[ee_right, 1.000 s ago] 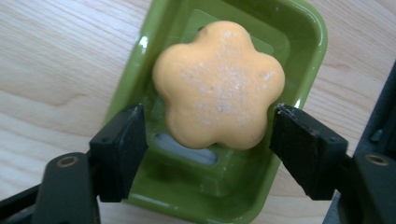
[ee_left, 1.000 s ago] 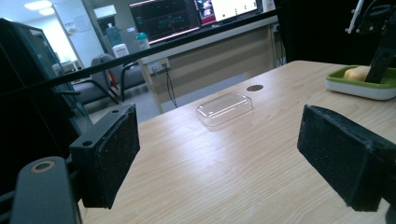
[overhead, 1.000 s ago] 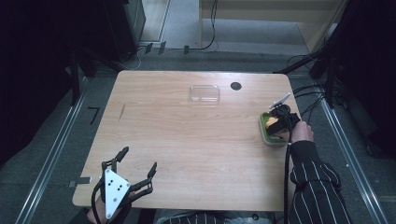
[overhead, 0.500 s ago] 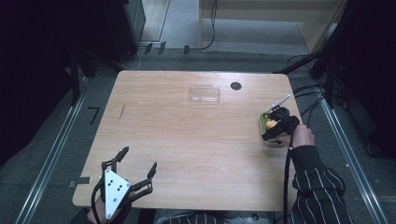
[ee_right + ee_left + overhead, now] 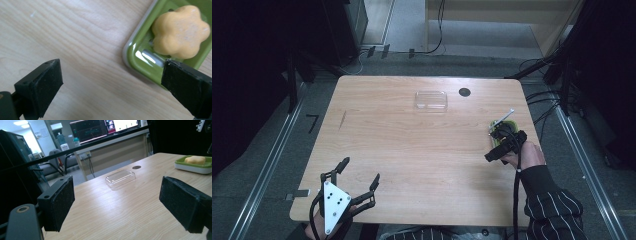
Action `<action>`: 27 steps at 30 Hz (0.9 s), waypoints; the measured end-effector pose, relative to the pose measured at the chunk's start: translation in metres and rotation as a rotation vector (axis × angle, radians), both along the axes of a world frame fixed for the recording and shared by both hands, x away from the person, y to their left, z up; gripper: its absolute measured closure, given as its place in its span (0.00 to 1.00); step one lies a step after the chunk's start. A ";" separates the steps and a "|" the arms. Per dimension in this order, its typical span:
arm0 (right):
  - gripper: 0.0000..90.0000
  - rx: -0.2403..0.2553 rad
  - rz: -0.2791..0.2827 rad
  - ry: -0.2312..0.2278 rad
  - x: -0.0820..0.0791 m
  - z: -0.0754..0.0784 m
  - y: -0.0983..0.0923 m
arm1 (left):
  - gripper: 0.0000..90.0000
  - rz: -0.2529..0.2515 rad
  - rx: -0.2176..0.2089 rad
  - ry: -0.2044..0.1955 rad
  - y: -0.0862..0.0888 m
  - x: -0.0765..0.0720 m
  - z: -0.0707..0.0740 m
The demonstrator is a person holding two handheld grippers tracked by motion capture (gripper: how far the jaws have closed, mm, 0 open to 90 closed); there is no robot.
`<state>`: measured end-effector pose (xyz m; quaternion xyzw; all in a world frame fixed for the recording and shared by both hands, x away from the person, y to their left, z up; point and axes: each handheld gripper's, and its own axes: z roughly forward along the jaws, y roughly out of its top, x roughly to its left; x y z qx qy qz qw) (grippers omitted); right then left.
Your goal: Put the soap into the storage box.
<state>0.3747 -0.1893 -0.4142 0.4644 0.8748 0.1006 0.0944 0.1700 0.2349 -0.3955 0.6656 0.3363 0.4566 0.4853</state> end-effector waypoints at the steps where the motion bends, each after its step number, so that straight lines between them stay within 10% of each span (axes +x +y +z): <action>1: 0.04 0.000 0.005 -0.001 -0.002 0.000 0.001 | 0.14 0.000 0.000 0.000 0.000 0.000 0.000; 27: 0.03 -0.062 0.106 0.004 -0.080 -0.021 0.019 | 0.14 -0.001 0.002 0.000 -0.001 0.000 0.000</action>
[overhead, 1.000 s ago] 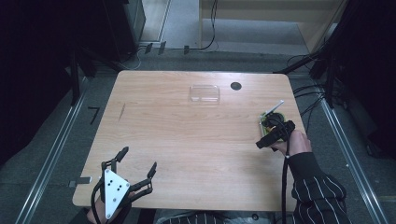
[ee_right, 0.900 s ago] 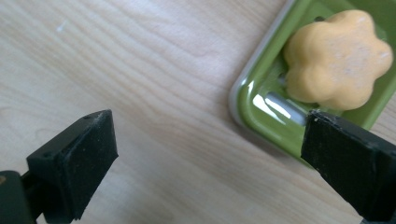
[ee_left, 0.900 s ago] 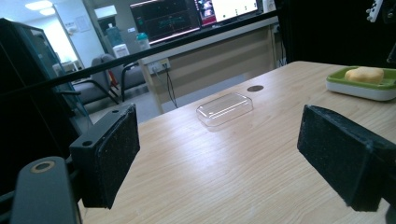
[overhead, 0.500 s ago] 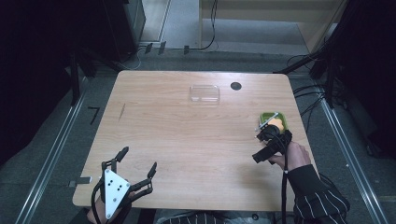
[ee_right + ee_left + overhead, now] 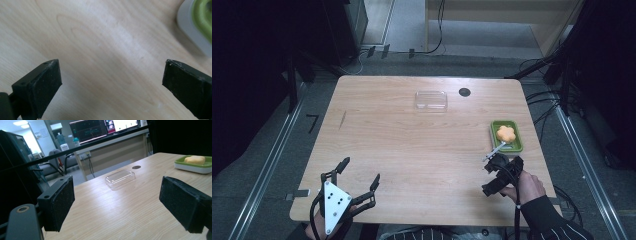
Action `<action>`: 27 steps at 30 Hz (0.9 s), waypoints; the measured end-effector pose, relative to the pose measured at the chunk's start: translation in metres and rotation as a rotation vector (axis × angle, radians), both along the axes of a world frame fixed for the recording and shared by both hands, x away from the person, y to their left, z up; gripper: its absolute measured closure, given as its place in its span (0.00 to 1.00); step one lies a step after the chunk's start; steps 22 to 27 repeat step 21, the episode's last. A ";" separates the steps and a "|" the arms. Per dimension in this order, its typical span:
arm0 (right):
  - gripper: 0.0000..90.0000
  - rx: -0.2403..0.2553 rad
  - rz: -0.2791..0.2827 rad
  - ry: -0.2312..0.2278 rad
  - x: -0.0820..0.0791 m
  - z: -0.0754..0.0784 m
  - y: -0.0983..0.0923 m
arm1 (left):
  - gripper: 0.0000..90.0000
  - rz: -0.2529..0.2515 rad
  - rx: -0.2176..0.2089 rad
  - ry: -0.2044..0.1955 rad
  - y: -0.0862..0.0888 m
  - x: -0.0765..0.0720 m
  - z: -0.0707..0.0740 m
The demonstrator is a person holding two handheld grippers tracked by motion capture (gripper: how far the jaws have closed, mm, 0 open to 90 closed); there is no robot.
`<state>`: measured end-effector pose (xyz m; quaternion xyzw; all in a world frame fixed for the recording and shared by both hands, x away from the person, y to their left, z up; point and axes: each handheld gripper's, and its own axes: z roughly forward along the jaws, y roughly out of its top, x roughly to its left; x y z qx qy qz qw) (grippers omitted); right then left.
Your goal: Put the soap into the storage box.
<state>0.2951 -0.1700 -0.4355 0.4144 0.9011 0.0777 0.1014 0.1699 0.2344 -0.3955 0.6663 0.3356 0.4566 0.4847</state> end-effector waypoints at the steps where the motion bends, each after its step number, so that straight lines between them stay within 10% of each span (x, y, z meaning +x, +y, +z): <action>1: 0.03 -0.007 0.002 0.001 -0.002 -0.002 0.000 | 0.14 0.001 -0.002 0.000 0.000 0.000 0.000; 27: 0.03 0.007 0.018 0.023 -0.030 -0.024 -0.014 | 0.14 -0.002 0.005 0.000 -0.001 0.000 0.000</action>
